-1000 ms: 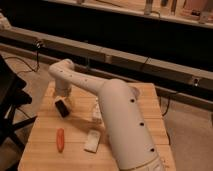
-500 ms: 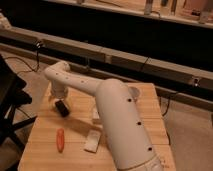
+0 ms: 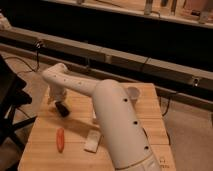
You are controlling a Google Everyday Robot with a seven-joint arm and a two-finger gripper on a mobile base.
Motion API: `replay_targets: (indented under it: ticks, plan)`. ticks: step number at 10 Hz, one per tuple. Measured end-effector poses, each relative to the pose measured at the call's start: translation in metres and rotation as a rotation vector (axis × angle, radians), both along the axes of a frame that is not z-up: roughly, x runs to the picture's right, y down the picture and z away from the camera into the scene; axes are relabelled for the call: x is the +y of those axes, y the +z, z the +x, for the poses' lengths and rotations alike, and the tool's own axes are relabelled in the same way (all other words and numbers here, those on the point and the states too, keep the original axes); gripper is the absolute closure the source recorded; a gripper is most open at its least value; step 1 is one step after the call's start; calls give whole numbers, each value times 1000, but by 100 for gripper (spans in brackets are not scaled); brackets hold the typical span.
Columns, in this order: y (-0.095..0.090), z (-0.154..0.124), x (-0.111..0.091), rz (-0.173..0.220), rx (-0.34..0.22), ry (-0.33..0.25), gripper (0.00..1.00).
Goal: Place the eraser on the white sponge
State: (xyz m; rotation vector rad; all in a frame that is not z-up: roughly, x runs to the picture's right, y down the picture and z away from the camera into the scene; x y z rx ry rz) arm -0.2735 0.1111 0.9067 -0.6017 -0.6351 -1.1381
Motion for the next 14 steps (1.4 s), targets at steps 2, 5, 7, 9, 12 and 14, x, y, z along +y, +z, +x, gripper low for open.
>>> replay_targets:
  ticks: [2, 5, 7, 9, 12, 14]
  plan:
    - [5, 1, 6, -21, 6, 1, 20]
    - [13, 3, 17, -56, 12, 12, 20]
    - [19, 2, 23, -78, 16, 24, 20]
    - [22, 3, 26, -90, 65, 69, 27]
    - [9, 6, 9, -67, 29, 34, 60]
    - [11, 7, 13, -80, 30, 38, 80]
